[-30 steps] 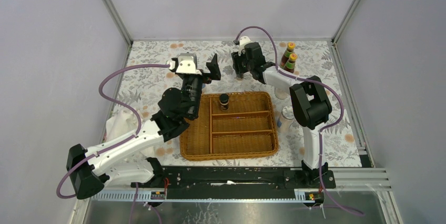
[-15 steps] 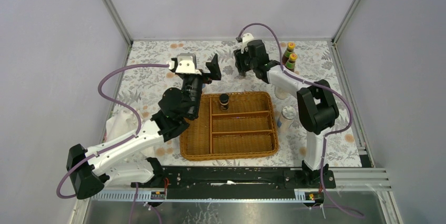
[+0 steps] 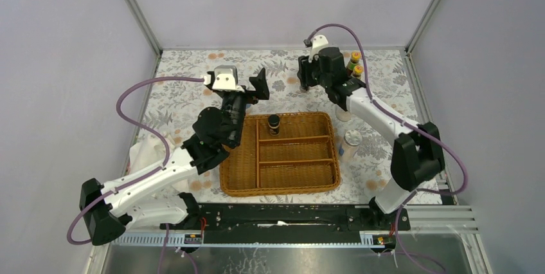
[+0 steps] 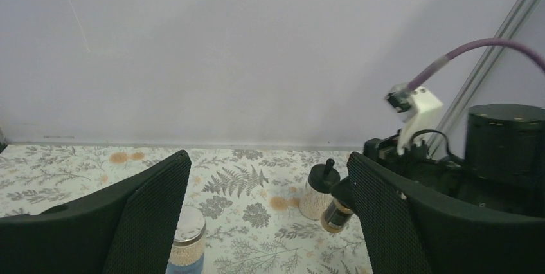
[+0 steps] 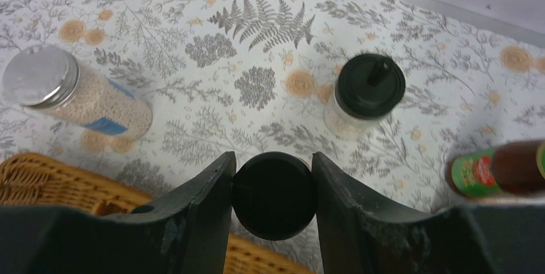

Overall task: Organize the condiment bottles
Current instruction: Pick up the bottle from the center of the board, then place the bottle in the storage box, then pick up the bottle from the center of the board.

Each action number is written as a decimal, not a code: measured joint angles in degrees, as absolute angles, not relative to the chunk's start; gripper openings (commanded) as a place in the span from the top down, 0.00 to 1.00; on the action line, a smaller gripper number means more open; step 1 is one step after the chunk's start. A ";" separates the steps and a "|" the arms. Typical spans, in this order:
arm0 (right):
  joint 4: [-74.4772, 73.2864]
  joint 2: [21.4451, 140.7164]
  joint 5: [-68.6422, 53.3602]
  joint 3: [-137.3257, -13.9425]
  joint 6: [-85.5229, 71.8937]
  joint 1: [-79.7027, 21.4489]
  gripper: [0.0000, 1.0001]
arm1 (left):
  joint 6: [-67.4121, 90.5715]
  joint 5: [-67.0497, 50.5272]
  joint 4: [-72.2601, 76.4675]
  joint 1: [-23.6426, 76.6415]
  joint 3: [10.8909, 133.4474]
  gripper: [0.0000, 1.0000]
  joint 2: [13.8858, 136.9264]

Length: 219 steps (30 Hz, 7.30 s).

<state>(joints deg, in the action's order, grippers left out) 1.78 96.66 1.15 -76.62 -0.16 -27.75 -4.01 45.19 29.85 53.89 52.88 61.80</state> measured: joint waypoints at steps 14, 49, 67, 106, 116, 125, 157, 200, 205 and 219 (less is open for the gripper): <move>-4.03 77.23 3.49 -60.95 -5.10 -28.40 1.00 | -1.02 44.62 26.06 53.89 53.67 0.05 63.48; 2.50 77.14 2.31 -48.53 -9.78 -31.03 1.00 | -0.62 43.92 25.58 53.89 54.43 0.05 65.49; 6.44 82.89 1.93 -48.42 -9.72 -31.03 1.00 | -0.60 43.70 25.65 53.89 54.39 0.05 65.52; 8.54 85.36 1.89 -48.01 -8.99 -31.09 0.06 | -0.58 43.29 25.80 53.89 52.25 0.01 65.30; 6.74 85.32 1.93 -49.78 -8.60 -31.20 0.05 | 0.58 43.27 25.80 53.89 52.25 0.01 65.30; 1.43 85.01 2.57 -65.76 -6.13 -31.48 0.00 | 0.60 43.16 25.69 53.89 52.80 0.01 65.49; -6.39 106.83 30.17 -104.27 2.02 -14.13 0.10 | 7.01 19.07 18.65 35.20 78.65 0.01 87.13; -22.11 113.91 18.28 -105.47 -10.48 -7.40 0.29 | 16.69 4.21 16.75 26.57 82.81 0.02 97.51; -22.09 112.81 17.34 -104.73 -10.79 -7.40 0.30 | 17.06 4.21 16.75 26.57 82.81 0.02 97.51; -23.42 112.60 15.68 -103.20 -10.98 -7.40 0.34 | 17.08 4.23 16.75 26.57 82.81 0.02 97.49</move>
